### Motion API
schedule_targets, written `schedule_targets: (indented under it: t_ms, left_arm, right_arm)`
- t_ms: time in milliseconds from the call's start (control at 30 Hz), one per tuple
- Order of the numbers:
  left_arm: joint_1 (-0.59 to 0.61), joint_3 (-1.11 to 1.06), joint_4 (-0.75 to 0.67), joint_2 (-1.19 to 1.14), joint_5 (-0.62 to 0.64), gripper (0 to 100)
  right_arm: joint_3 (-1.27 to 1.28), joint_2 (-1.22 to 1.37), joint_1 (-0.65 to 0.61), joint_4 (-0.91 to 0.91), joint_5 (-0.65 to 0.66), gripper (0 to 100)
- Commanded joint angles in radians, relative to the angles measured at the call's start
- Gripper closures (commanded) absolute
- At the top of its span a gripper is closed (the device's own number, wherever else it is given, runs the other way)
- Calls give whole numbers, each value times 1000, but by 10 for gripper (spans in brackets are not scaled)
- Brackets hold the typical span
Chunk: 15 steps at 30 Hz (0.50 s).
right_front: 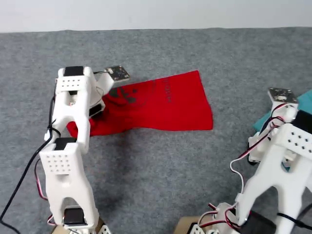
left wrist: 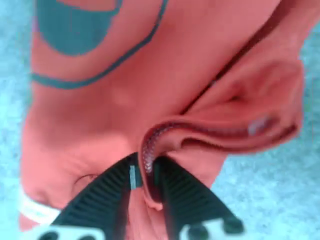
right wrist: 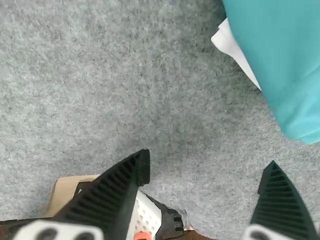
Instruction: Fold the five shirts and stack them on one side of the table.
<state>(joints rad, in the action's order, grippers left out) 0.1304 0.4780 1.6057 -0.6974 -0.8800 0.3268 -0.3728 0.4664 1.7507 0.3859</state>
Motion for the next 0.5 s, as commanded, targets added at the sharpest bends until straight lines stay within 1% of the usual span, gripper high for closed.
schedule_targets:
  t_ms: [0, 100, 367, 467]
  left_arm:
    - [18, 125, 72, -3, 8, 997]
    - [18, 183, 94, -31, 6, 997]
    - [21, 294, 94, -158, 15, 989]
    - [44, 367, 91, -180, 95, 915]
  right_arm:
    - [-9, -42, 7, 38, -11, 648]
    - [-9, -41, 5, 36, -11, 648]
    - [-9, -41, 5, 36, -11, 648]
    - [-9, -41, 5, 36, -11, 648]
